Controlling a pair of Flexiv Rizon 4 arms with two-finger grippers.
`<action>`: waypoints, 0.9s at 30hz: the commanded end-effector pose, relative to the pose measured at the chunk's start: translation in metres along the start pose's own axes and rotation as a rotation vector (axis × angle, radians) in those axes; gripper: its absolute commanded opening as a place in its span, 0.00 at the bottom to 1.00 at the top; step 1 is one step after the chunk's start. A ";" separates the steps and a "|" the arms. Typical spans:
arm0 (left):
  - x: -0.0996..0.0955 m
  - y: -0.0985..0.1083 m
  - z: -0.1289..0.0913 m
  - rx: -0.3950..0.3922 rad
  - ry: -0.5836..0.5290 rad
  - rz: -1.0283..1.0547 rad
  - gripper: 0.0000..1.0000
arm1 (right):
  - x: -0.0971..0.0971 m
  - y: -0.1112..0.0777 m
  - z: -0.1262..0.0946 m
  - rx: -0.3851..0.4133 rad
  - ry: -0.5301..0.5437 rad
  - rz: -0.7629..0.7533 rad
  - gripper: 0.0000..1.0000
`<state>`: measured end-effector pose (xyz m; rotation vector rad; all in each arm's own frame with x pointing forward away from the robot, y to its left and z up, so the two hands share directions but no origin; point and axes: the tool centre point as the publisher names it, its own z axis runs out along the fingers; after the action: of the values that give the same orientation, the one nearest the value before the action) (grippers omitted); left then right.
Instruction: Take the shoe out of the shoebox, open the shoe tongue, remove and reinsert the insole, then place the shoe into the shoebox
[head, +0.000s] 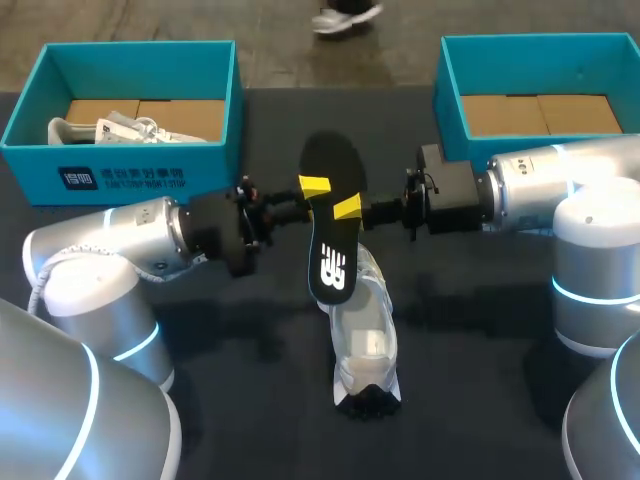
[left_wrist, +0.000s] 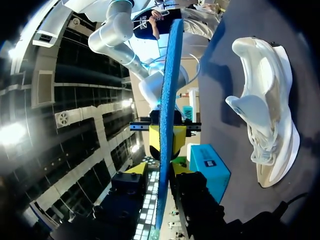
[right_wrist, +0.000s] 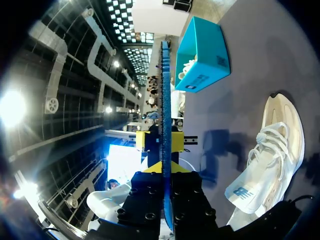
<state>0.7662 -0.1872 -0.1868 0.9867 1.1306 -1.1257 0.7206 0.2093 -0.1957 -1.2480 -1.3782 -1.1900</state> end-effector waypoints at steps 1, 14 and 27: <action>0.002 0.000 0.007 -0.006 0.004 0.004 0.22 | 0.000 -0.001 0.001 -0.002 -0.002 0.000 0.00; 0.007 0.005 0.006 -0.030 0.033 0.012 0.27 | 0.000 -0.001 0.001 -0.002 -0.002 0.000 0.00; 0.015 0.005 0.011 -0.044 0.079 0.058 0.00 | 0.000 -0.001 0.001 -0.002 -0.002 0.000 0.00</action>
<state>0.7747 -0.1951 -0.1993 1.0292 1.1704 -1.0314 0.7205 0.2093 -0.1959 -1.2483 -1.3783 -1.1895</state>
